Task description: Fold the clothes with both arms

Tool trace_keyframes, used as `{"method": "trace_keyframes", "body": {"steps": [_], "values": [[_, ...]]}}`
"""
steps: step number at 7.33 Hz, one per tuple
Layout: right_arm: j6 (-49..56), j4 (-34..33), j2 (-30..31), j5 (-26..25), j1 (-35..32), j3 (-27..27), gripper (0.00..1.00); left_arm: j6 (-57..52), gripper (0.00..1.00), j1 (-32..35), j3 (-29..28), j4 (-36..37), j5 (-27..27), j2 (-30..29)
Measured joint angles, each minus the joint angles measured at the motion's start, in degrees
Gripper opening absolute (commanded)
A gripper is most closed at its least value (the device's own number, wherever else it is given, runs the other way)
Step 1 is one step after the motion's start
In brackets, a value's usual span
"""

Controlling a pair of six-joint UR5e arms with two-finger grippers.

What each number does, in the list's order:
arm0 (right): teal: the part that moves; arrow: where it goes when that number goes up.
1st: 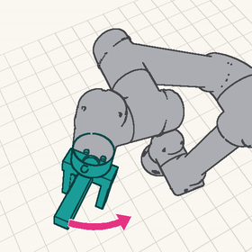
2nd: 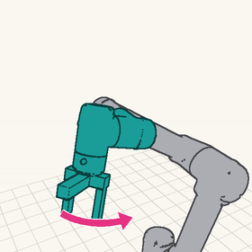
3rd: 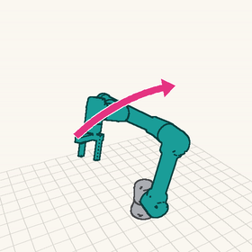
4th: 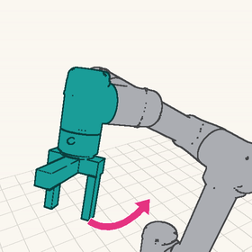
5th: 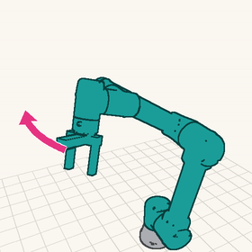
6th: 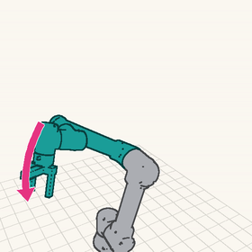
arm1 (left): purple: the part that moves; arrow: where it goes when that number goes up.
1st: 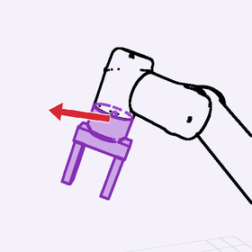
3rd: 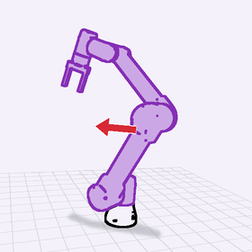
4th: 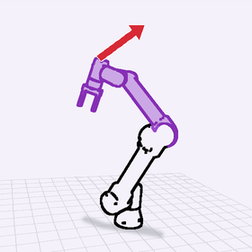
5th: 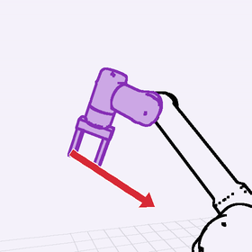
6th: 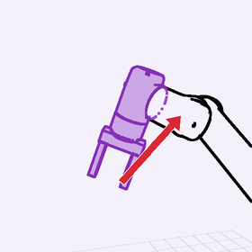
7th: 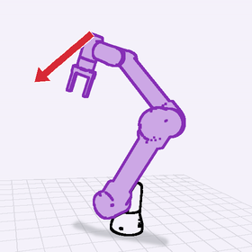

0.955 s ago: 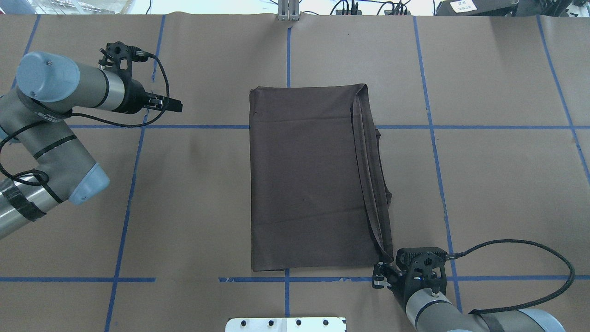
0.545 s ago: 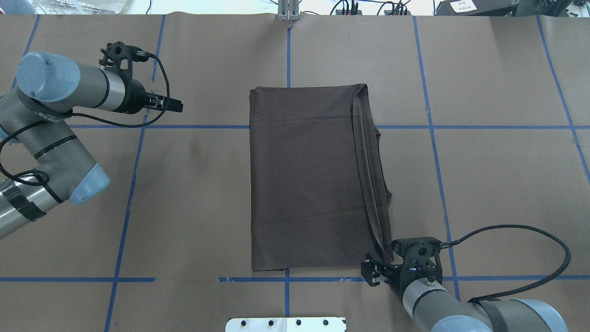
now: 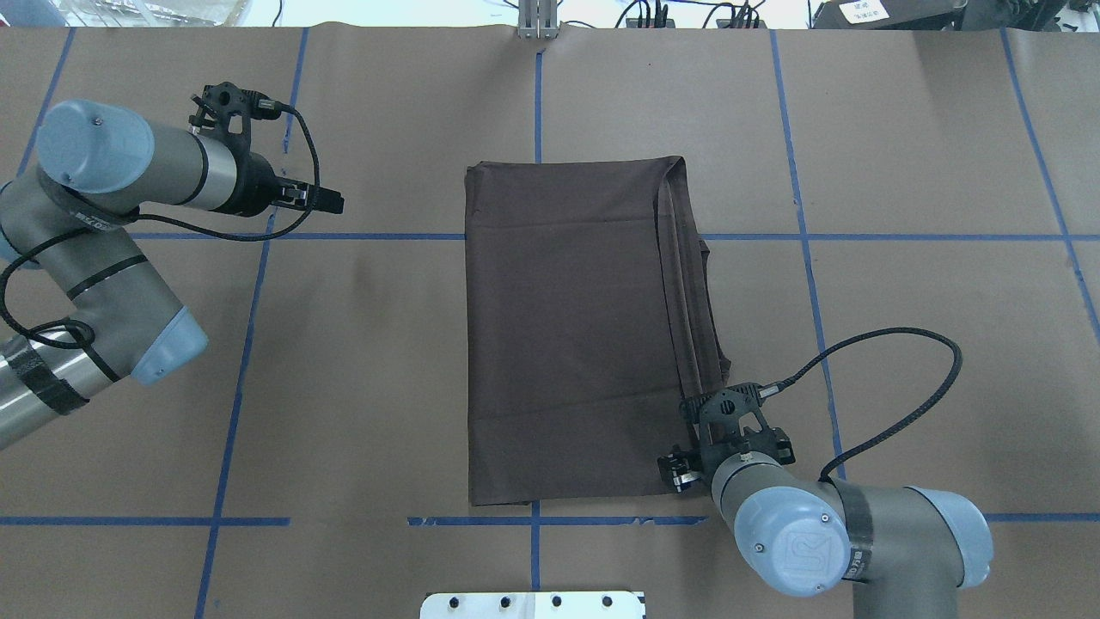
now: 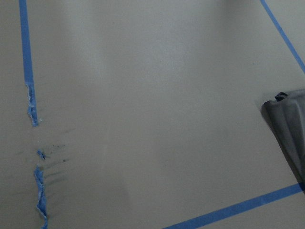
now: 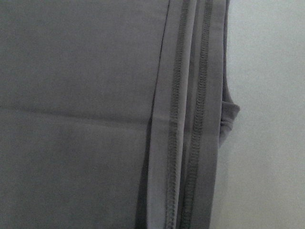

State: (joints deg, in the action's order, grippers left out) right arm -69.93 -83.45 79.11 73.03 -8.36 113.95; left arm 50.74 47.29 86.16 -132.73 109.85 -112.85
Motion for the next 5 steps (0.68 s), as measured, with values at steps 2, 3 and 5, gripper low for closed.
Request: {"method": "trace_keyframes", "body": {"steps": [2,3,5], "values": [[2.97,-3.37,-1.61,1.72,-1.72,0.01,1.0,-0.03,1.0,0.0,-0.6,-0.2,0.01,-0.15],[4.75,-3.74,-1.75,2.71,-2.88,0.03,1.0,-0.01,1.0,-0.1,-0.98,-0.4,0.01,-0.27],[6.24,-4.17,-1.47,4.02,-4.11,0.0,1.0,0.05,1.0,-0.3,-1.28,-0.57,-0.01,-0.37]]}}
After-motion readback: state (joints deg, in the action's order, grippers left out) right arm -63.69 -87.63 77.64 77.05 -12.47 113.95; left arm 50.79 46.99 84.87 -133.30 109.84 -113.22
